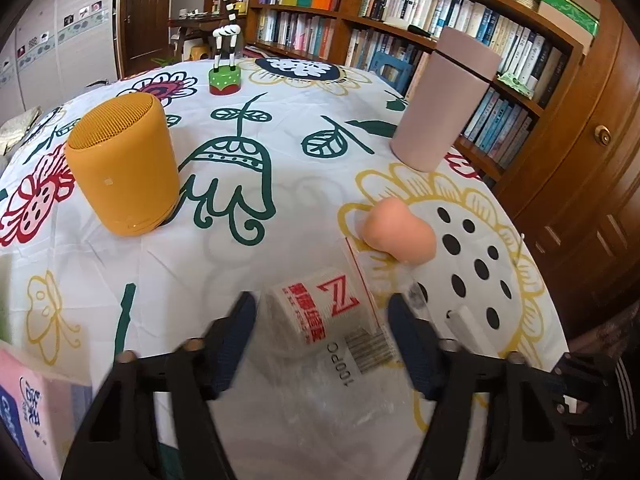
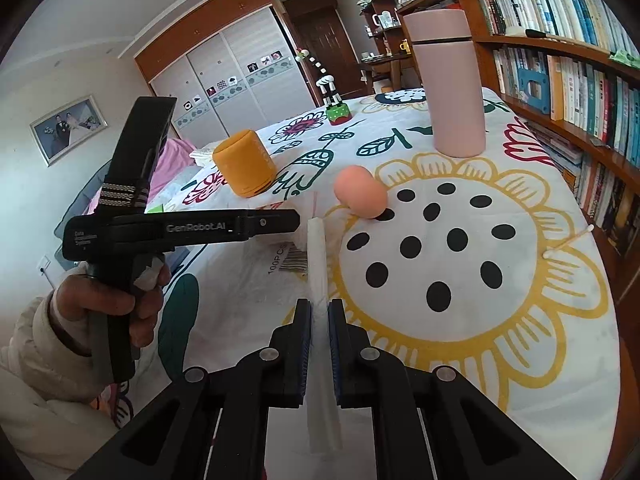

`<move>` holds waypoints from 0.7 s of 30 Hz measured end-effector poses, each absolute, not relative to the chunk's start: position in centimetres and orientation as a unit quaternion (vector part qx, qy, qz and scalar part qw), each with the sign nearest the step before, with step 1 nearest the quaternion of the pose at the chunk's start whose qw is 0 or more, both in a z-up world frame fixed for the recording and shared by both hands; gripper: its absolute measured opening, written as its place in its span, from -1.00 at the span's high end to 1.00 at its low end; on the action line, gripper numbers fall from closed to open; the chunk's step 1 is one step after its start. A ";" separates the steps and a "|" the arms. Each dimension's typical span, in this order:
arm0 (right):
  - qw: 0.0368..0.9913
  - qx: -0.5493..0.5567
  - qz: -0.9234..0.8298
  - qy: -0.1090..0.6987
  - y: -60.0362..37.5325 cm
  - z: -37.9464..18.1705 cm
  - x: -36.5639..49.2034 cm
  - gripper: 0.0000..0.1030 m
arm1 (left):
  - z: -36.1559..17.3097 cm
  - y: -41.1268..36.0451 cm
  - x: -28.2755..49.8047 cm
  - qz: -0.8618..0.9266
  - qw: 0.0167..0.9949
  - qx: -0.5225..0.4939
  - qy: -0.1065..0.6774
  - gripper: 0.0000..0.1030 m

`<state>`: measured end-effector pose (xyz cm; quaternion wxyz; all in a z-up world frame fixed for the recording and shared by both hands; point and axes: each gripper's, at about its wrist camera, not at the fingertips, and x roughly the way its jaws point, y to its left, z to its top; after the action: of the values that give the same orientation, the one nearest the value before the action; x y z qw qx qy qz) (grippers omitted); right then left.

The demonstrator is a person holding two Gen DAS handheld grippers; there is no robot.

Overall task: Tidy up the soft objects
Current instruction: 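Grasp the white roll with red label with the left gripper while the right holds the strip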

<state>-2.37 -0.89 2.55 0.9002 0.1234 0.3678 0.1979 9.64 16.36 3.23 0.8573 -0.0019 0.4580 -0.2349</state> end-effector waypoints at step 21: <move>0.903 0.137 0.205 0.353 0.8 3.8 -1.9 0.81 | 6.0 19.7 7.4 -0.202 0.890 0.002 0.408 0.07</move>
<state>-1.89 0.85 3.79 0.9027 0.1372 0.3526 0.2047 7.37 19.75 5.98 0.8902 0.0023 0.4083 -0.2023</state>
